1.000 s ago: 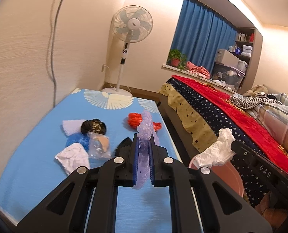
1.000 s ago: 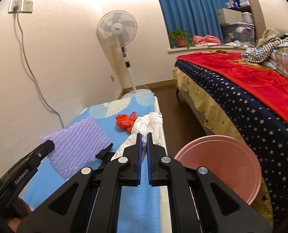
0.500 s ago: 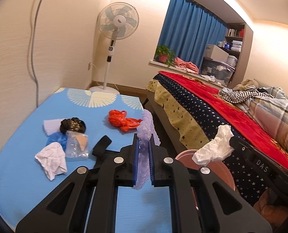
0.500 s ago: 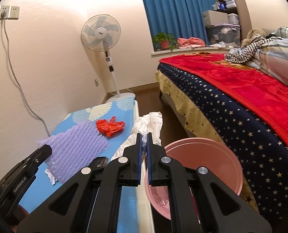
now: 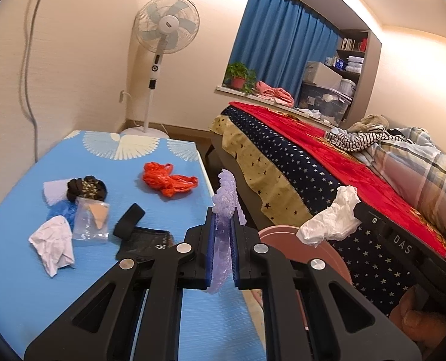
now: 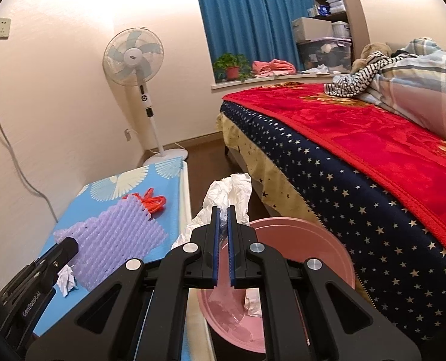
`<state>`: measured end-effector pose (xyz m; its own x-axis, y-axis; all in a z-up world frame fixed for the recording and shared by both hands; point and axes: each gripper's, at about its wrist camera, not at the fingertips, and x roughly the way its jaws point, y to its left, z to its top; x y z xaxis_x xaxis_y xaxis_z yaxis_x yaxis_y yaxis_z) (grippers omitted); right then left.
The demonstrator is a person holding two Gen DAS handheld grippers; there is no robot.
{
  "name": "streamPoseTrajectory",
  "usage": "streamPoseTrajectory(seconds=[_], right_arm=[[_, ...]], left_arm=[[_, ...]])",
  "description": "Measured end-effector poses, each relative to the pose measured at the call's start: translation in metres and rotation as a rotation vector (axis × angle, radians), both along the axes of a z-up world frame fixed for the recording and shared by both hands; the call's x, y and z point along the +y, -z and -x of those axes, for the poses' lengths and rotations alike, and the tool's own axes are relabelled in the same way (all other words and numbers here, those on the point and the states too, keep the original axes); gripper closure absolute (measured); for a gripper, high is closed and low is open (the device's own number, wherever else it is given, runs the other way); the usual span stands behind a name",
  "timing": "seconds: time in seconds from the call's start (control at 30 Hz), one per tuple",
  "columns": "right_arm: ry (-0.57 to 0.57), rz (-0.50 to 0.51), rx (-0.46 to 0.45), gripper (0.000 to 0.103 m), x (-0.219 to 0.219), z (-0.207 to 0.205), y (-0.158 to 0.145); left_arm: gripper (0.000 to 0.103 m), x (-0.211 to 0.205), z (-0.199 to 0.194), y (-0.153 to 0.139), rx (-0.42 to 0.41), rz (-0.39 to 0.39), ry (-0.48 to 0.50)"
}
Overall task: Collect trash
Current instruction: 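Carry the tissue and foam net with both tools over the pink wastebasket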
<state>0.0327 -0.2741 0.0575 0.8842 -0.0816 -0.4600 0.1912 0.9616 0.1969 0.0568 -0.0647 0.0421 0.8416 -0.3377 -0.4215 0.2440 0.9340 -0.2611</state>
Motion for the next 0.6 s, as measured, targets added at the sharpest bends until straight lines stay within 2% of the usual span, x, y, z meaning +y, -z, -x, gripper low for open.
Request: streamPoseTrajectory(seconds=[0.6], right_arm=[[0.131, 0.01, 0.023, 0.098, -0.028, -0.006, 0.01]], left_arm=[[0.094, -0.04, -0.014, 0.012, 0.016, -0.009, 0.081]])
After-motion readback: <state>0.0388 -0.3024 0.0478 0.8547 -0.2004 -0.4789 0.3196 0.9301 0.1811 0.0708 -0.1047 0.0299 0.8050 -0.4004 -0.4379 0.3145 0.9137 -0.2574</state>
